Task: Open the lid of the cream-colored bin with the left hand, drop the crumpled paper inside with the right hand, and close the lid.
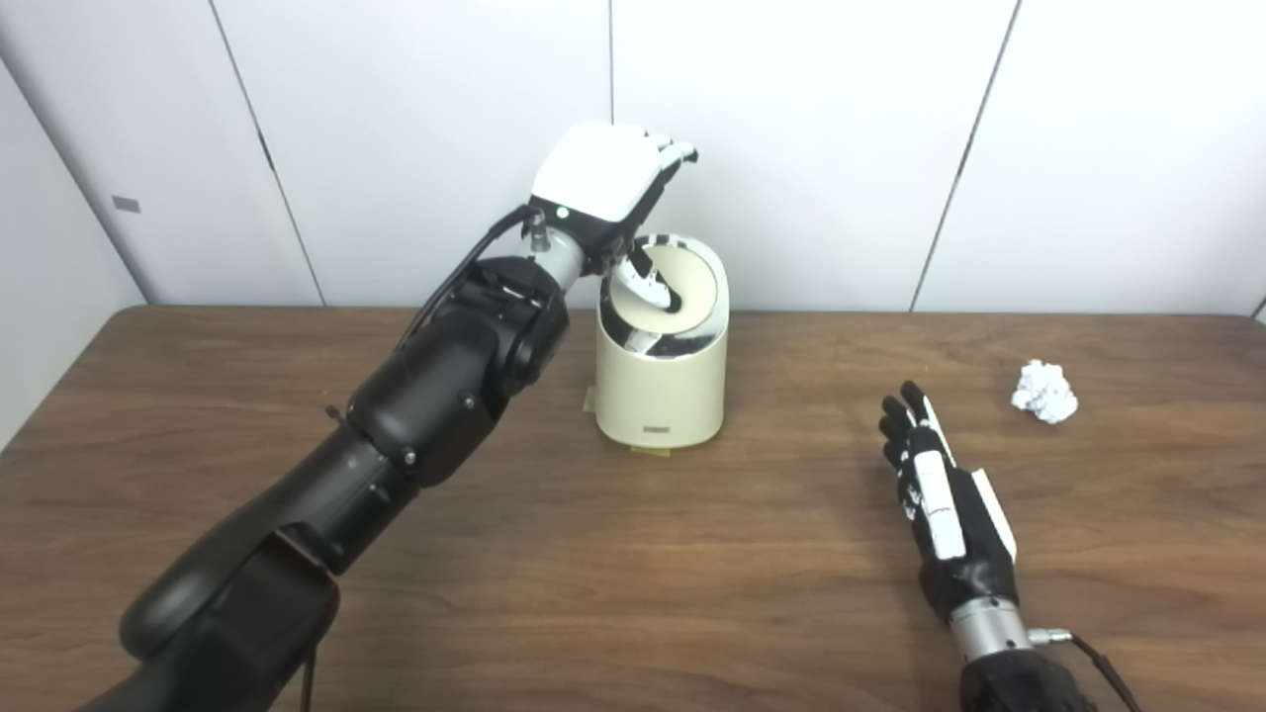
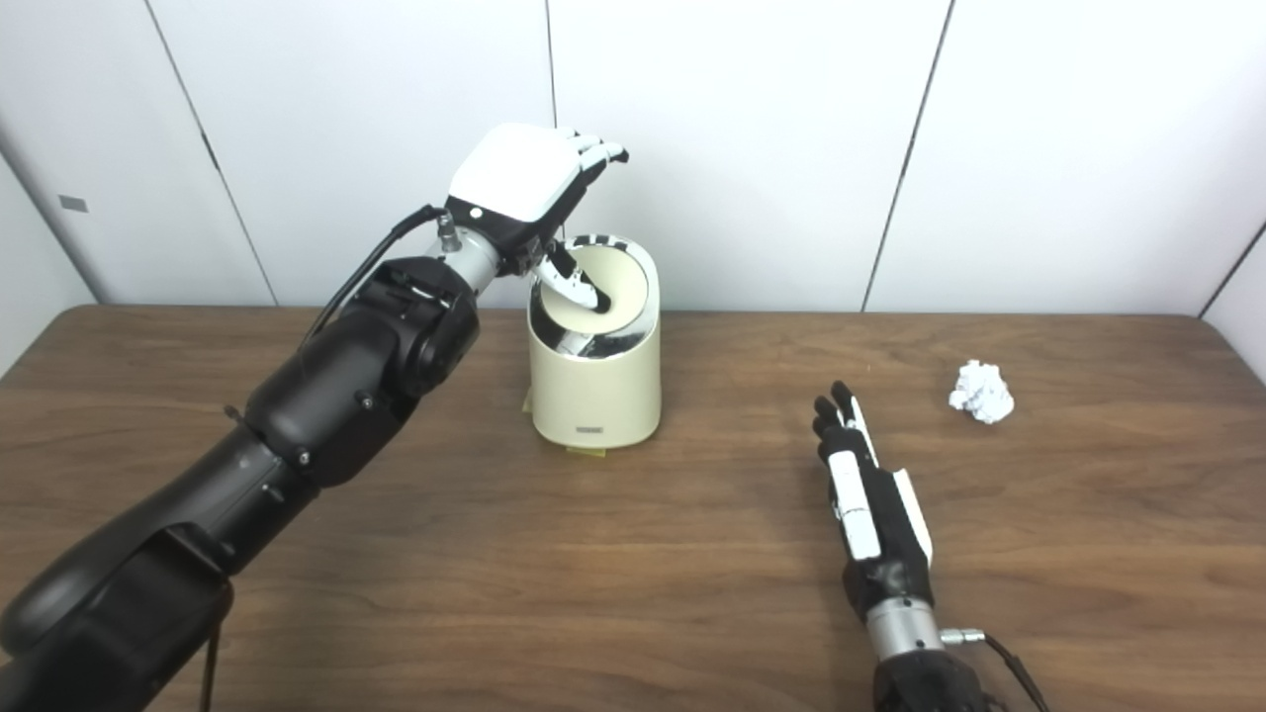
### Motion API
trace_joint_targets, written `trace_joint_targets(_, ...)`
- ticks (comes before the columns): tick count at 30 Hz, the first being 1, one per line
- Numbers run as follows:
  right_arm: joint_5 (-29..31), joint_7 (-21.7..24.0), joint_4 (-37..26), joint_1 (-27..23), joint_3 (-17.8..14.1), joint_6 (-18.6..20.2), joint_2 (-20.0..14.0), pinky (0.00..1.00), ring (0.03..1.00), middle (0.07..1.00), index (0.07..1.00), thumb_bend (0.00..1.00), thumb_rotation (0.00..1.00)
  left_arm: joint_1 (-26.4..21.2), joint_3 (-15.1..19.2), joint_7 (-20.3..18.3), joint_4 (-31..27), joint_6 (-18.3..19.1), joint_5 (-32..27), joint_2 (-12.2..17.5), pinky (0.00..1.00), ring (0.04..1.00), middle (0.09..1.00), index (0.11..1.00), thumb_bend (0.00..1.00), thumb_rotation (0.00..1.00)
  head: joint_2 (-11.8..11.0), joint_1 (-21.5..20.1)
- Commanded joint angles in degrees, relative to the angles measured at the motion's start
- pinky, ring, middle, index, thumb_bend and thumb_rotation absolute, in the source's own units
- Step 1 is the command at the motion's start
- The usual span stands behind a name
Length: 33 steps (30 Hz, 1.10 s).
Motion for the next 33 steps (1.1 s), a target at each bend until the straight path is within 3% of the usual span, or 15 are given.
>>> trace_joint_targets(1, 0.36, -0.42, -1.74, -0.91, -0.18, -1.45, 0.54, 1.0, 0.961, 0.961, 0.998, 0.6, 0.95, 0.63, 3.99, -2.21, -2.09, 2.41, -4.15, -0.48, 0.84, 0.885, 0.885, 0.918, 0.97, 0.0, 0.04, 0.35)
trace_joint_targets(5, -3.34, -0.97, -2.3, -0.74, 0.87, -0.83, -0.64, 0.99, 0.958, 0.966, 1.0, 0.59, 0.99, 3.76, 16.75, -5.98, -8.97, 9.79, -18.06, -5.2, 0.75, 0.86, 0.87, 0.894, 0.87, 0.0, 0.12, 0.71)
trace_joint_targets(10, -5.0, -0.98, -2.43, -0.65, 1.37, -0.77, -1.44, 1.0, 0.953, 0.963, 1.0, 0.58, 1.0, 7.13, 27.53, -7.46, -16.42, 15.88, -28.75, -8.87, 0.73, 0.818, 0.835, 0.868, 0.71, 0.08, 0.06, 0.9)
trace_joint_targets(12, -5.11, -1.08, -2.62, -0.6, 1.25, -0.12, -1.41, 0.99, 0.952, 0.961, 1.0, 0.57, 1.0, 8.7, 33.08, -7.47, -19.58, 16.84, -31.62, -11.33, 0.75, 0.821, 0.827, 0.849, 0.62, 0.13, 0.12, 0.87)
trace_joint_targets(18, -4.15, -0.83, -2.56, -0.79, 0.68, 0.32, -1.48, 0.99, 0.95, 0.957, 1.0, 0.57, 1.0, 13.14, 47.4, -9.03, -25.43, 16.88, -41.2, -16.53, 0.81, 0.829, 0.831, 0.846, 0.42, 0.13, 0.32, 1.23)
trace_joint_targets(21, -2.94, -0.62, -2.34, -0.96, 0.3, 0.38, -1.41, 1.0, 0.953, 0.957, 0.998, 0.56, 0.98, 16.42, 50.3, -10.51, -27.99, 16.88, -43.09, -16.35, 0.85, 0.869, 0.871, 0.876, 0.35, 0.25, 0.37, 1.3)
trace_joint_targets(25, -4.03, -0.7, -2.94, -1.15, 0.77, 0.56, -2.03, 0.96, 0.945, 0.957, 0.999, 0.58, 0.92, 21.63, 51.19, -10.87, -31.16, 16.87, -42.95, -14.85, 0.85, 0.874, 0.877, 0.883, 0.32, 0.3, 0.52, 0.84)
trace_joint_targets(29, -7.0, -1.73, -4.56, -1.16, 1.35, 1.47, -2.48, 0.86, 0.909, 0.936, 0.983, 0.63, 0.7, 25.81, 53.13, -9.73, -32.69, 16.88, -46.84, -15.34, 0.86, 0.876, 0.882, 0.896, 0.29, 0.33, 0.75, 0.55)
trace_joint_targets(31, -7.82, -2.33, -5.14, -1.24, 1.34, 1.5, -2.17, 0.88, 0.913, 0.925, 0.965, 0.67, 0.61, 27.91, 54.04, -8.41, -33.13, 16.87, -50.28, -15.93, 0.87, 0.88, 0.877, 0.906, 0.32, 0.33, 0.92, 0.25)
trace_joint_targets(33, -8.33, -3.07, -5.78, -1.52, 1.15, 1.45, -1.58, 0.89, 0.91, 0.919, 0.953, 0.69, 0.52, 30.81, 54.16, -7.18, -34.11, 16.86, -53.63, -16.28, 0.9, 0.894, 0.89, 0.911, 0.39, 0.41, 1.77, -1.08)
